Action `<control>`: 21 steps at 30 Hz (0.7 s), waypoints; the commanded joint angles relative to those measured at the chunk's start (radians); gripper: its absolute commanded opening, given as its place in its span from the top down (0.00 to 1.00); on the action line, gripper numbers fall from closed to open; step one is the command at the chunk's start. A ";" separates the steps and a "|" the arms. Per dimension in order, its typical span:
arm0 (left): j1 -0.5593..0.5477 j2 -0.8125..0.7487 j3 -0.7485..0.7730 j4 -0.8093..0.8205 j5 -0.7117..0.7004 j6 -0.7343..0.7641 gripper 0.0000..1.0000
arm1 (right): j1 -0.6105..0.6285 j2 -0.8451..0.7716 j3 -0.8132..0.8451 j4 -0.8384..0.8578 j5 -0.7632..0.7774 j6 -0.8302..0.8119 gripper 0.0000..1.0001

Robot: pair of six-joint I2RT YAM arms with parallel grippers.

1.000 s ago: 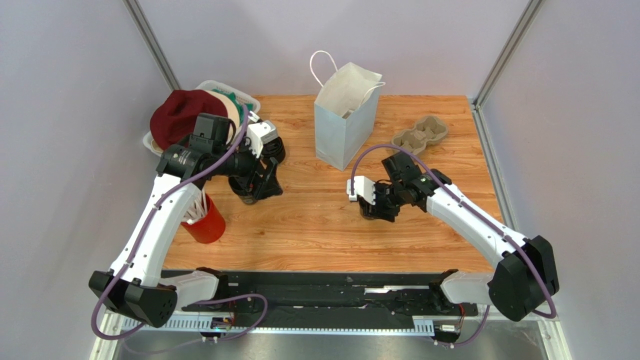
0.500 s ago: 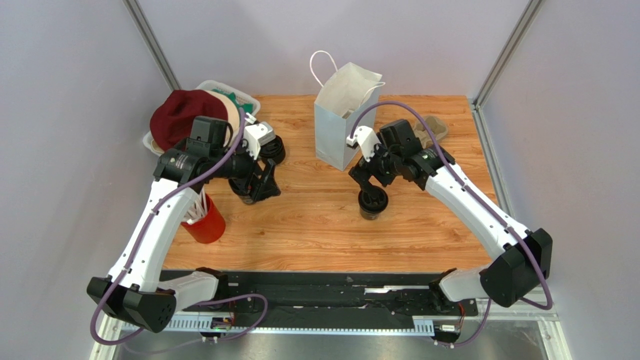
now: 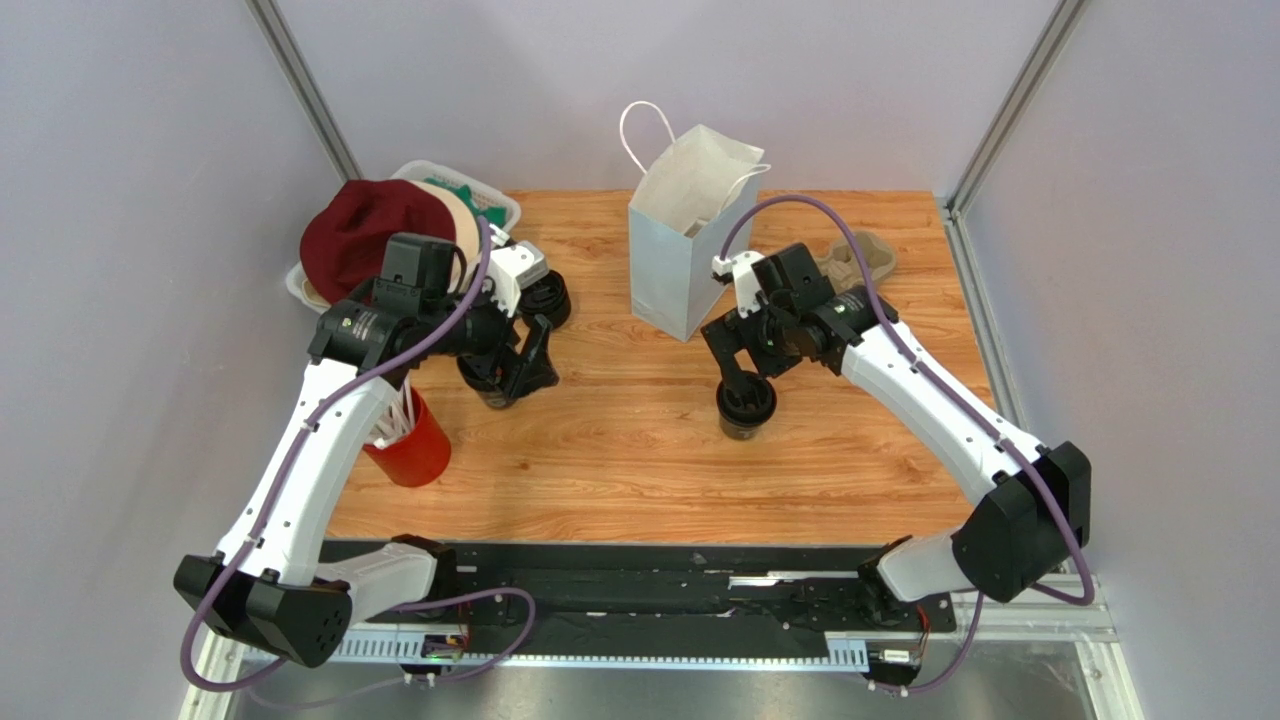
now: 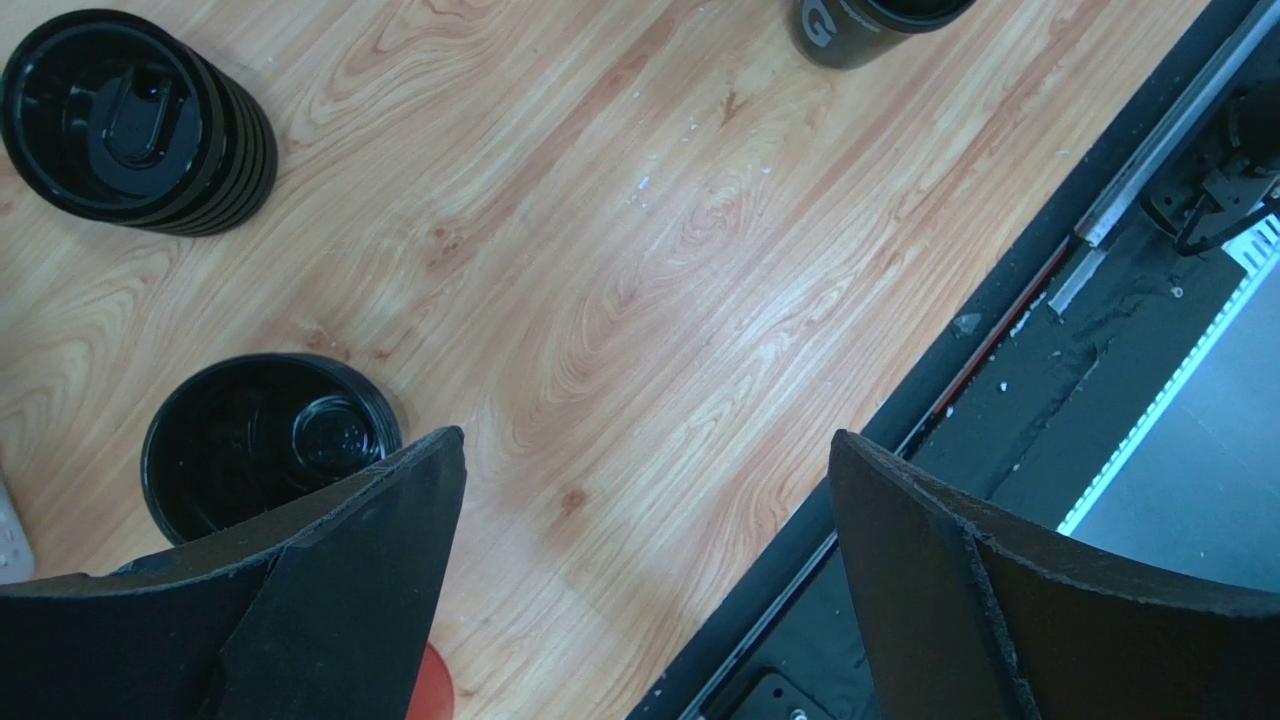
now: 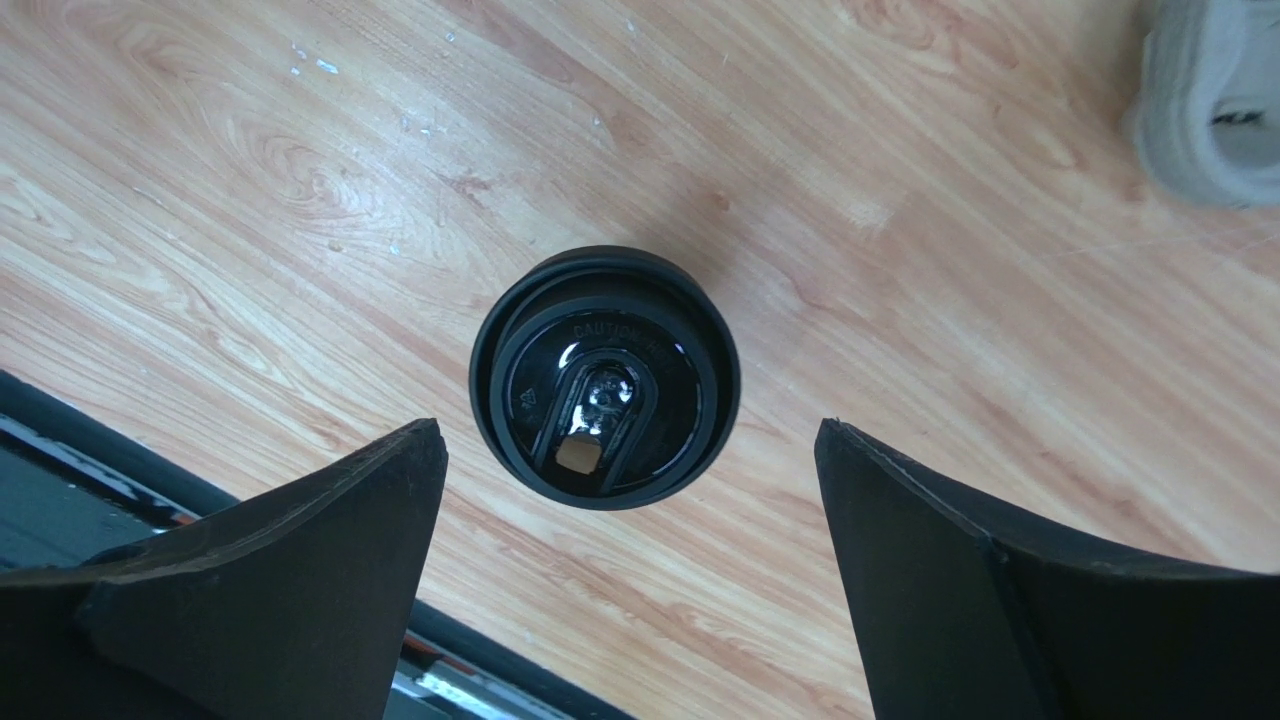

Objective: Pack the takeout coffee

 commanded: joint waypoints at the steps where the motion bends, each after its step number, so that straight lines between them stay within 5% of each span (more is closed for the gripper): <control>1: 0.005 -0.027 -0.005 0.030 -0.026 -0.012 0.01 | 0.006 0.025 0.005 -0.002 -0.031 0.150 0.01; 21: 0.006 -0.021 -0.008 0.039 -0.030 -0.014 0.01 | 0.005 0.106 -0.047 -0.017 -0.033 0.241 0.01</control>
